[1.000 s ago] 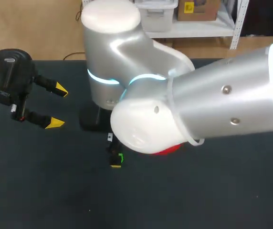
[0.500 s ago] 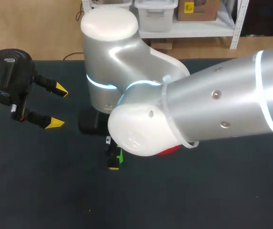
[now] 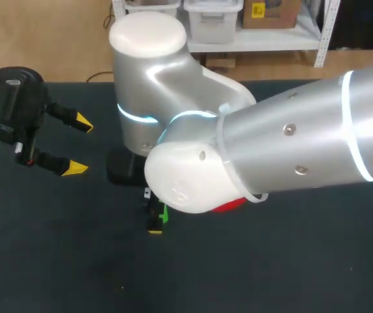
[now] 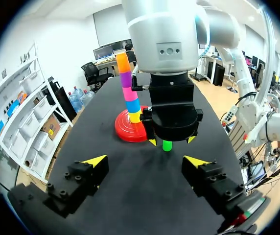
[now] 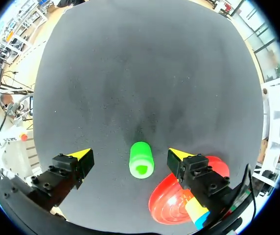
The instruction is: Pick up and stack the cylinders on the red base in this order: pink,purple,orange,green
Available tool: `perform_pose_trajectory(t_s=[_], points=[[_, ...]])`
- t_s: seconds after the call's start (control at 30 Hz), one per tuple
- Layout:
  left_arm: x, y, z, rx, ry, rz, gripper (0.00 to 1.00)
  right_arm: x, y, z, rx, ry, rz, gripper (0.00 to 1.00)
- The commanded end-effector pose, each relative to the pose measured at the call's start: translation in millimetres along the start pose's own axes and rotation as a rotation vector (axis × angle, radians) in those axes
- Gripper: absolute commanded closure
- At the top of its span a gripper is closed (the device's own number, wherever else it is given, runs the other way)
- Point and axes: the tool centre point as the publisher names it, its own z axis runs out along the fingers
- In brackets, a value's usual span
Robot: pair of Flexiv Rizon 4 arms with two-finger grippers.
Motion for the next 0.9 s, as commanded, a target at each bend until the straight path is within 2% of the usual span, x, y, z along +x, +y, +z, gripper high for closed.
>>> perform_pose_trajectory(t_s=[0.03,0.17,0.23,0.27,0.3,0.37,0.9], points=[[1.2,1.0,0.8,0.0,-0.002,0.002,0.0,1.3,-1.2,0.8,-0.003,0.002,0.004,0.0],[1.2,1.0,0.8,0.0,-0.002,0.002,0.0,1.5,-1.2,1.8,-0.008,0.004,0.003,0.0],[1.2,1.0,0.8,0.0,-0.002,0.002,0.0,1.3,-1.2,2.2,-0.009,0.004,0.003,0.07],[1.2,1.0,0.8,0.0,-0.002,0.002,0.0,1.2,-1.3,2.4,-0.01,0.003,0.003,0.27],[1.2,1.0,0.8,0.0,-0.002,0.002,0.0,1.2,-1.3,2.5,-0.012,0.003,0.002,0.74],[1.2,1.0,0.8,0.0,-0.002,0.002,0.0,1.0,-1.4,2.5,-0.01,0.002,0.002,1.0],[1.2,1.0,0.8,0.0,-0.002,0.002,0.0,-0.3,-2.4,3.6,-0.017,0.007,0.001,1.0]])
